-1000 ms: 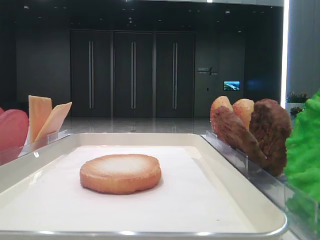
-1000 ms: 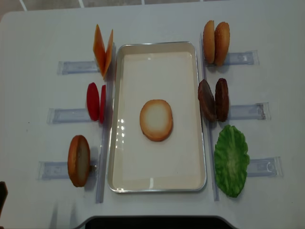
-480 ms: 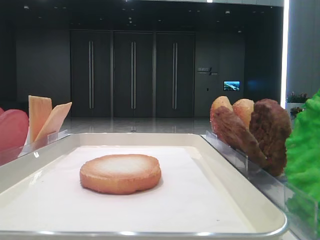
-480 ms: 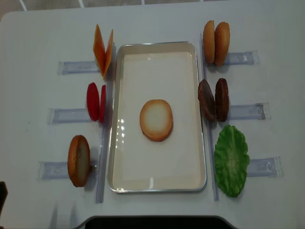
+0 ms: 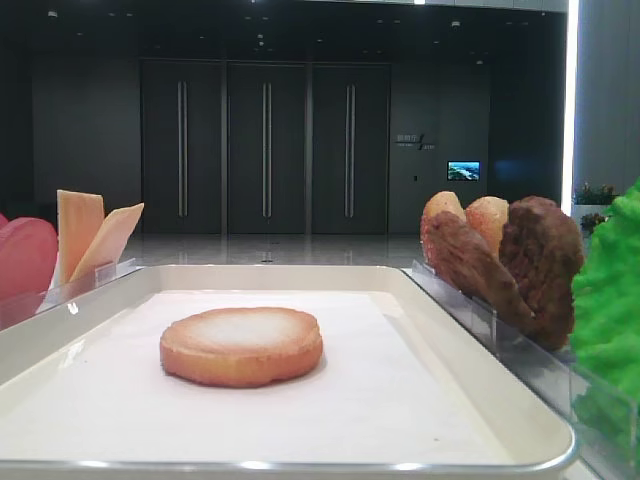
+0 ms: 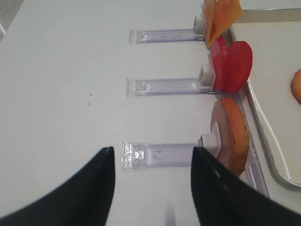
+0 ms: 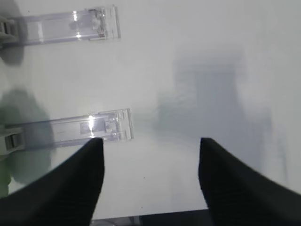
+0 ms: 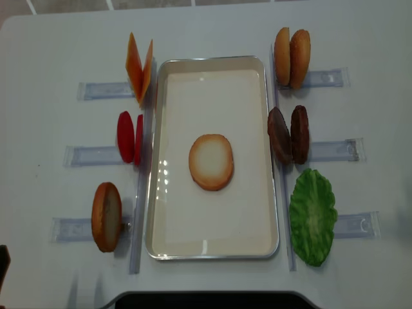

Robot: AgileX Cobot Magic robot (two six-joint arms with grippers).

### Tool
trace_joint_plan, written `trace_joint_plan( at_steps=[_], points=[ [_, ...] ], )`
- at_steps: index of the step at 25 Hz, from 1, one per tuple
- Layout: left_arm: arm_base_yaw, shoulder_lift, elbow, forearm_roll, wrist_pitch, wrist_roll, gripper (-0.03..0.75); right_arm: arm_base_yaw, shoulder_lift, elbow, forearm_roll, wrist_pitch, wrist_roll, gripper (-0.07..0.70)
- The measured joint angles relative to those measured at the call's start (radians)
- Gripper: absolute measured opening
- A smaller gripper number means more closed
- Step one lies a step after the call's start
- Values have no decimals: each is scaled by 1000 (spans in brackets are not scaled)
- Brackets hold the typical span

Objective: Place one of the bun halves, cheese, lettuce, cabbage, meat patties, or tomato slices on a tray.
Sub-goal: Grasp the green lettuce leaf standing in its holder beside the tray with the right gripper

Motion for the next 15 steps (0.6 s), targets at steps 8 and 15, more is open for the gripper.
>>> trace_joint_plan(
  at_steps=[8,15],
  points=[
    [0,0,0,0,0,0,399,102,178,-93,87,62,59,405],
    [0,0,0,0,0,0,399,453,271,-137,49,45,328,402]
  ],
)
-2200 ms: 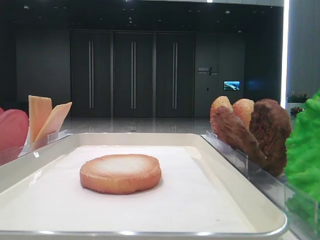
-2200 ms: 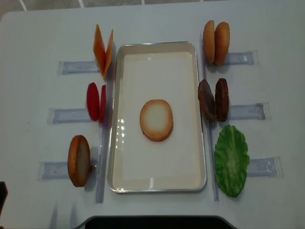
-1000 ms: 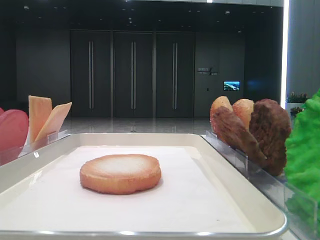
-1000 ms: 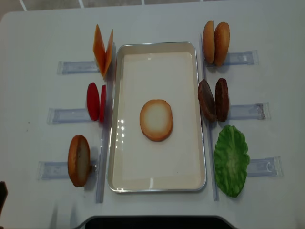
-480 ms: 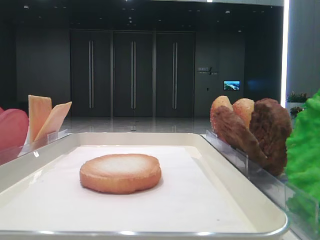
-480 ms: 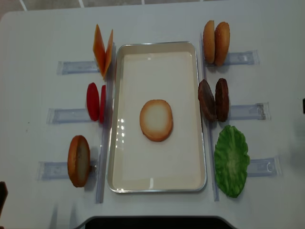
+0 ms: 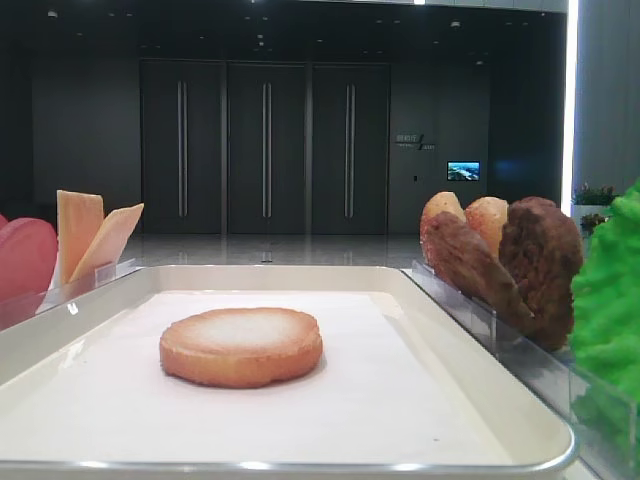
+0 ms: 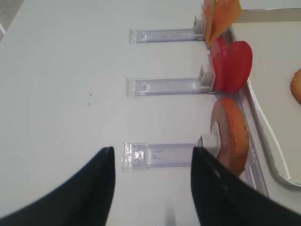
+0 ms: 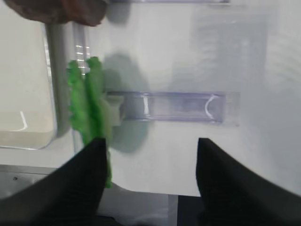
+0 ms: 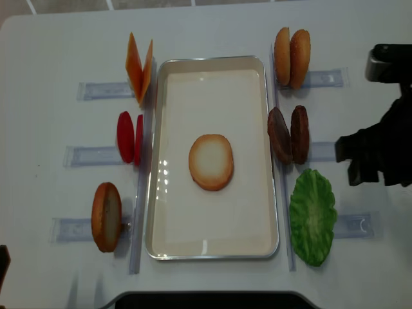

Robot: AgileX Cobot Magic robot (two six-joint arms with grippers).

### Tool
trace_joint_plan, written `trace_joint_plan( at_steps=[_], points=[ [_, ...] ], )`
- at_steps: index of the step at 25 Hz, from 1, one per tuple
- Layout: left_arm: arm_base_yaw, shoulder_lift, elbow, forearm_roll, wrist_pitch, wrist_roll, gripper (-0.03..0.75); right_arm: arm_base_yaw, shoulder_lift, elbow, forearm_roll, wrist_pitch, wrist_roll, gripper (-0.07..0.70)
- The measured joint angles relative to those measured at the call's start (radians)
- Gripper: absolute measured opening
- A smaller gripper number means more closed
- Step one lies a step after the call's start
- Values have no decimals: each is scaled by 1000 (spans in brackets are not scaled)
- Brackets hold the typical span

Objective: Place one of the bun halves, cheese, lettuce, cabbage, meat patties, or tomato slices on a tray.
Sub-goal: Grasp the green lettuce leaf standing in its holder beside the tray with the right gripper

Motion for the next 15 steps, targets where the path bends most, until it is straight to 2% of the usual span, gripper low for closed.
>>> trace_joint_plan(
  at_steps=[3,11,15],
  points=[
    [0,0,0,0,0,0,399,83,44,-30,-4,-18,52,402],
    [0,0,0,0,0,0,399,156,122,-36,-5,-30,94,402],
    [0,0,0,0,0,0,399,179,142,-19,-5,-63,100,384]
  ],
)
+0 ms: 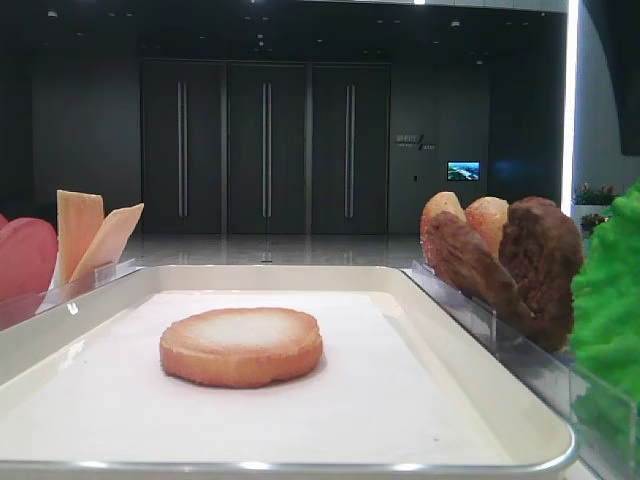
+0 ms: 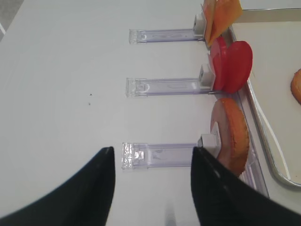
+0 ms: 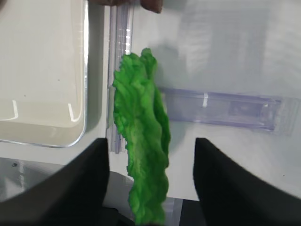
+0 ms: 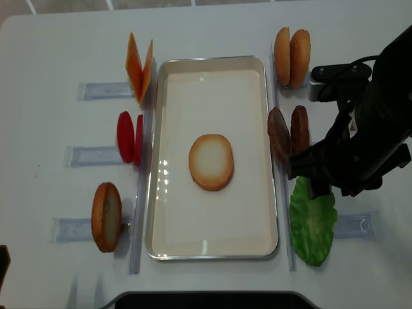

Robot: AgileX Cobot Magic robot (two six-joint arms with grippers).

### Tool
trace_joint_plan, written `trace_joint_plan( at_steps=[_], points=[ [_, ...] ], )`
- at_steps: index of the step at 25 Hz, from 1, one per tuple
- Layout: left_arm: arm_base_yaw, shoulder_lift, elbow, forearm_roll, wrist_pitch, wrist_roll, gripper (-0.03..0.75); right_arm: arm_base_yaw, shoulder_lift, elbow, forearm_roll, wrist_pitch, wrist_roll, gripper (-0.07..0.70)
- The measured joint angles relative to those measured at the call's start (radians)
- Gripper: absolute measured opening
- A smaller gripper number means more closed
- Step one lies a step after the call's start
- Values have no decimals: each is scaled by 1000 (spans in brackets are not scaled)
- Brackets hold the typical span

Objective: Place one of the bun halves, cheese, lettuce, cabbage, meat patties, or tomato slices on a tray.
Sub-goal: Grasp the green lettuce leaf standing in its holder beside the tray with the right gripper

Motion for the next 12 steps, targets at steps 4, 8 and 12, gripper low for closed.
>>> trace_joint_plan(
  at_steps=[4,8,12],
  points=[
    [0,0,0,0,0,0,399,6,1,22,-5,-15,17,224],
    [0,0,0,0,0,0,399,6,1,23,-22,-25,19,30],
    [0,0,0,0,0,0,399,6,1,15,-25,-20,9,19]
  ],
)
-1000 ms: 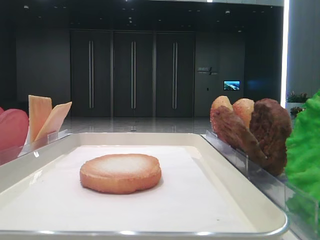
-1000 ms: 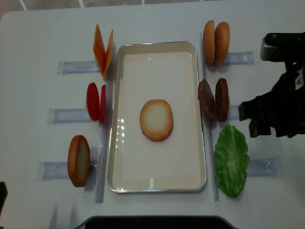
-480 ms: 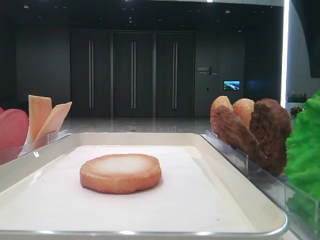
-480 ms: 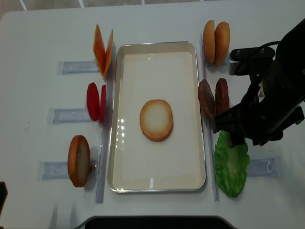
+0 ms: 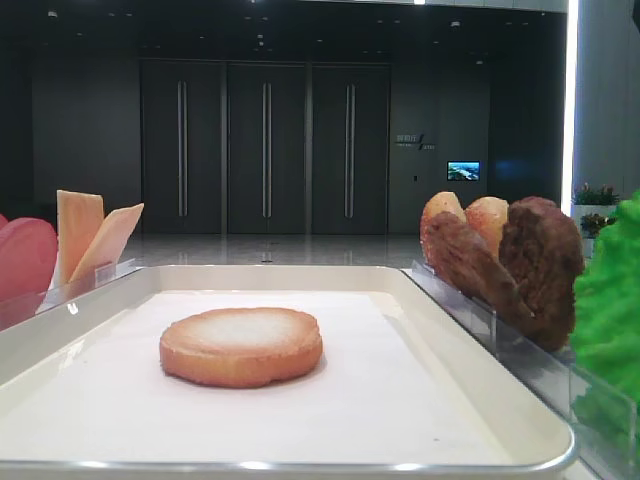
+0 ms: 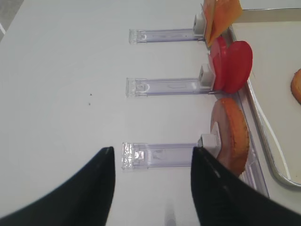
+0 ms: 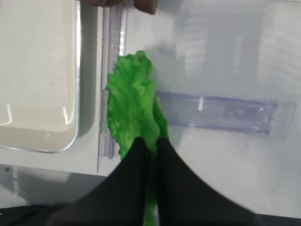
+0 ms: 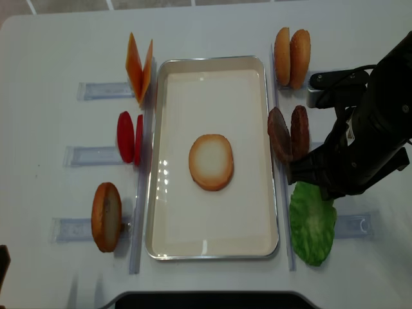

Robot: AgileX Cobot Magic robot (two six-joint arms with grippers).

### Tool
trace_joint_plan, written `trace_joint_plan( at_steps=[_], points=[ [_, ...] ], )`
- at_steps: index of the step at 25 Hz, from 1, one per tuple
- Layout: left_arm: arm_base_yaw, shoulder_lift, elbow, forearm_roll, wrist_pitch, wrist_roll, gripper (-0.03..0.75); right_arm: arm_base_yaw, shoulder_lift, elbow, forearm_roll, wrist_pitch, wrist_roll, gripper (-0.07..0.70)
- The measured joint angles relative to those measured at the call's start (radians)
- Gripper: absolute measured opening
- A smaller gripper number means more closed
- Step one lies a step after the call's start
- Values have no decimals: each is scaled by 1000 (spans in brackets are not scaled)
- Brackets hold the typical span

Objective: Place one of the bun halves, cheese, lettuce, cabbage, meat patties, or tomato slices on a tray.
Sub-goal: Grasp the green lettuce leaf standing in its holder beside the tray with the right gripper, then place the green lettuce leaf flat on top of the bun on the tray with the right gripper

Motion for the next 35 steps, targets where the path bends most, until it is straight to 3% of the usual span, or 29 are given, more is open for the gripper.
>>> trace_joint_plan(
  at_steps=[6,10,13,17,19,27,35],
  points=[
    [0,0,0,0,0,0,399,0,2,-178,2,87,-39,19],
    [0,0,0,0,0,0,399,0,2,-292,44,91,-71,19],
    [0,0,0,0,0,0,399,0,2,-308,171,8,-152,19],
    [0,0,0,0,0,0,399,0,23,-311,497,-161,-371,19],
    [0,0,0,0,0,0,398,6,58,-311,616,-209,-460,19],
    [0,0,0,0,0,0,398,70,248,-311,792,-328,-646,19],
    [0,0,0,0,0,0,395,78,378,-311,866,-354,-782,18]
  ],
)
